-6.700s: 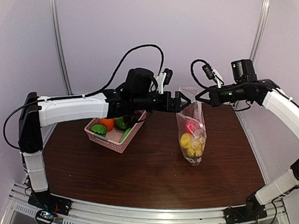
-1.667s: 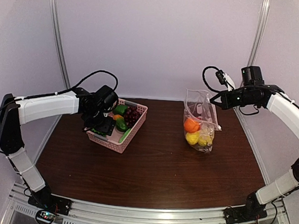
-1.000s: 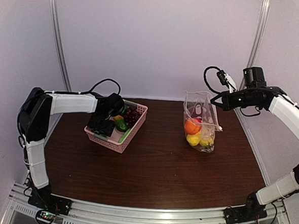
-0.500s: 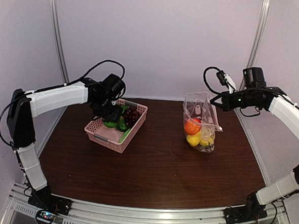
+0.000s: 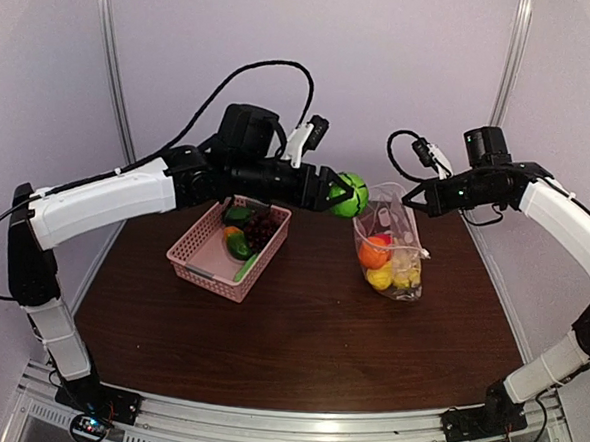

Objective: Place the food in the zip-top bag and seal the zipper
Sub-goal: Place the fake fruit in the zipper food storage bag.

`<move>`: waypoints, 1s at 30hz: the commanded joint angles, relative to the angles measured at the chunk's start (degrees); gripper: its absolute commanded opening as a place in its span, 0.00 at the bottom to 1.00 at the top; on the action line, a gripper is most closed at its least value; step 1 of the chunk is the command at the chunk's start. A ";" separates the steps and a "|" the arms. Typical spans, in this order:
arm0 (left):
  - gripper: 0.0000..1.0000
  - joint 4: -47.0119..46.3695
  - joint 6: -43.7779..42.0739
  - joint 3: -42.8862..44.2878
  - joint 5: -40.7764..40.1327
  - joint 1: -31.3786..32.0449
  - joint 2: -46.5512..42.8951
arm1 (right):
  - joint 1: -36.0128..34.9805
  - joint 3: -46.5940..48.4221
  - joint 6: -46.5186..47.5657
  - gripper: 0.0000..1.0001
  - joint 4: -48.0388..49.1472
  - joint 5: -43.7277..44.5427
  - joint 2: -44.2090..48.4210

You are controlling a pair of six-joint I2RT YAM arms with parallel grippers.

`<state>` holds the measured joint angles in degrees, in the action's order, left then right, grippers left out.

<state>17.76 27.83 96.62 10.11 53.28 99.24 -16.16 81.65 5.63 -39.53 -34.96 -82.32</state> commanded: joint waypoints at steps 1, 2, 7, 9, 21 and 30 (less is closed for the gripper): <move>0.55 -14.84 6.87 3.30 11.29 -0.99 6.59 | -0.36 4.66 -0.93 0.00 -2.81 -1.33 -1.63; 0.54 -16.06 7.78 4.21 11.63 -0.92 8.27 | -0.37 5.16 -0.98 0.00 -3.22 -1.48 -1.89; 0.53 -9.79 10.13 17.76 11.62 -0.54 20.12 | -0.54 6.88 -1.79 0.00 -3.86 -2.40 -2.71; 0.52 -8.15 10.62 21.42 10.53 -0.29 23.82 | -0.58 7.63 -1.77 0.00 -4.28 -2.35 -2.60; 0.88 -4.72 13.73 33.83 14.15 0.74 36.09 | -0.62 12.61 0.35 0.00 -9.19 -1.61 -2.18; 0.98 -5.31 7.15 29.40 18.31 0.36 25.21 | 1.62 16.02 2.97 0.00 -12.26 0.08 -2.35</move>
<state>15.11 38.96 128.75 26.50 54.19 133.53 -15.92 93.45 6.31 -50.54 -35.62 -85.19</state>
